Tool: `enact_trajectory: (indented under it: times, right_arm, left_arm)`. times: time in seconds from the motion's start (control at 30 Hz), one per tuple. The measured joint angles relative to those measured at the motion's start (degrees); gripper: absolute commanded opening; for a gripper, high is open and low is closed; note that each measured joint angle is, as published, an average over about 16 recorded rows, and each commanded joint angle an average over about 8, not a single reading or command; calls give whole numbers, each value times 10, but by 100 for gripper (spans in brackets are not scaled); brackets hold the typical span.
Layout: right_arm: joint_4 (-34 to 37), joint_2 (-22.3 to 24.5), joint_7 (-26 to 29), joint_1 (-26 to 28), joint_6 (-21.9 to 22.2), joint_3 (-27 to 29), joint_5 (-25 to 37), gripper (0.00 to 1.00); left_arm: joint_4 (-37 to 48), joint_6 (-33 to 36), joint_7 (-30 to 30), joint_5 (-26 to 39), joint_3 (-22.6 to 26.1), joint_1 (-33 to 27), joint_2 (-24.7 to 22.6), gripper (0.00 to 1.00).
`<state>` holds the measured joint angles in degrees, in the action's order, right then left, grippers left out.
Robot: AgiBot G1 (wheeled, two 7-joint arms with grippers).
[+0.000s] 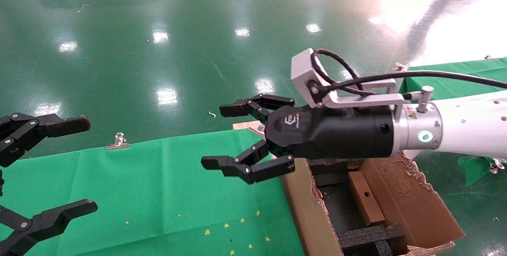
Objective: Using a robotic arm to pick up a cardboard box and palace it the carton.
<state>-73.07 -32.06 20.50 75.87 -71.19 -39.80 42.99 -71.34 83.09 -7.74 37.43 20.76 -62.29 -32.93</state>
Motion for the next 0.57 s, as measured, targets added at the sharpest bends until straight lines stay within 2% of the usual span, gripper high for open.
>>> enact_trajectory:
  times: [0.33, 0.57]
  right_arm:
    - [-3, -18, -60, -87, -89, 145, -7, 100]
    - [-4, -24, -80, -117, -119, 195, -9, 100]
  left_arm:
    - [0, 0, 0, 0, 0, 0, 0, 100]
    - [0, 0, 0, 0, 0, 0, 0, 100]
